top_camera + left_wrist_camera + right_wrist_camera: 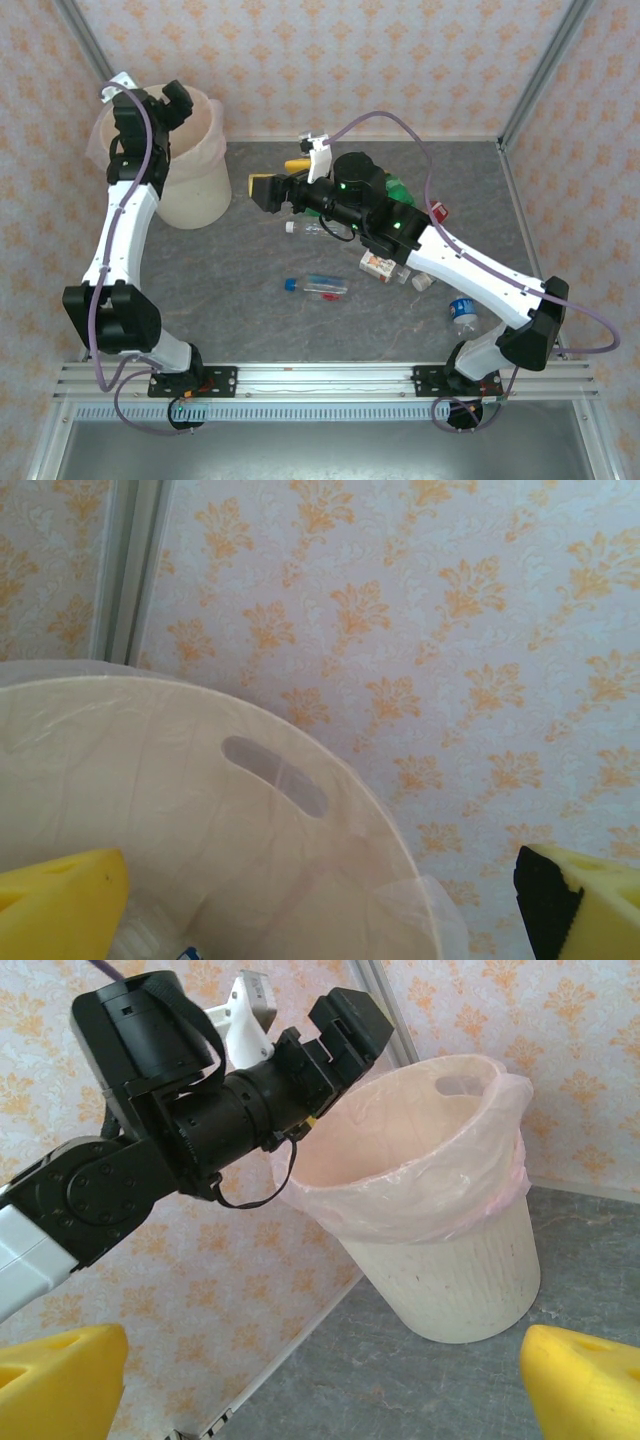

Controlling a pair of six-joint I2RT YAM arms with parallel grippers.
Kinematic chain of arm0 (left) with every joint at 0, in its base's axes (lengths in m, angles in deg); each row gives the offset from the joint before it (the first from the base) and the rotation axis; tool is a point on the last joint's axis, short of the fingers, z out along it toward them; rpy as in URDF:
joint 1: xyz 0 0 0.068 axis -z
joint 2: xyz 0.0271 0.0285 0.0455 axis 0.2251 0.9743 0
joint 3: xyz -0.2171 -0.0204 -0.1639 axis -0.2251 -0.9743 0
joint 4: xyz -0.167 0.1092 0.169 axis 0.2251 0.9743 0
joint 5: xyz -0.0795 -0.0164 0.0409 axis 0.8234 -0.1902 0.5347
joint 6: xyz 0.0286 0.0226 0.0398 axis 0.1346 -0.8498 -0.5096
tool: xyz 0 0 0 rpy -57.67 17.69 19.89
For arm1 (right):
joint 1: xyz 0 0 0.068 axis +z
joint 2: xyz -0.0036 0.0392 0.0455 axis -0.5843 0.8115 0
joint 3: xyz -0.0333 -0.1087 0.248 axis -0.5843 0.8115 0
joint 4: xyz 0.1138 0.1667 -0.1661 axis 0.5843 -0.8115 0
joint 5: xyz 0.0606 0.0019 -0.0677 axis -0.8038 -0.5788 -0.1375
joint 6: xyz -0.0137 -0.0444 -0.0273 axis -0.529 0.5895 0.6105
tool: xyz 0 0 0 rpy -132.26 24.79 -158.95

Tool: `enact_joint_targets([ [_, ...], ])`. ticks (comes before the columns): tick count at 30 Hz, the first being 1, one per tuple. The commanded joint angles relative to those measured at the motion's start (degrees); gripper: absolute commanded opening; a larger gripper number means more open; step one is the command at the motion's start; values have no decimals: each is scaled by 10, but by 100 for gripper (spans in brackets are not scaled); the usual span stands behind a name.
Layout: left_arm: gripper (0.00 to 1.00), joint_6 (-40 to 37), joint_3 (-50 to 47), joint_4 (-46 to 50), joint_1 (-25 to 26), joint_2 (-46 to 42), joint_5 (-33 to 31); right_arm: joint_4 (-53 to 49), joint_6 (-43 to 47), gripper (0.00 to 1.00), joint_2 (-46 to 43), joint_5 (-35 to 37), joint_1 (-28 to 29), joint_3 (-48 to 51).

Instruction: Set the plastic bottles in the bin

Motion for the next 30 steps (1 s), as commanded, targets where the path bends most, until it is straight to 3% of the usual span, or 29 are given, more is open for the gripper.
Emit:
enact_joint_targets([
  [1, 99, 16, -24, -13, 16, -36, 17, 10, -3, 100, -25, 13, 2, 2],
  [22, 99, 45, -264, -58, 203, -193, -7, 30, -14, 100, -48, 28, 1, 60],
  [30, 99, 68, -380, -91, 250, -246, 9, 25, -16, 100, -37, 39, 2, 68],
])
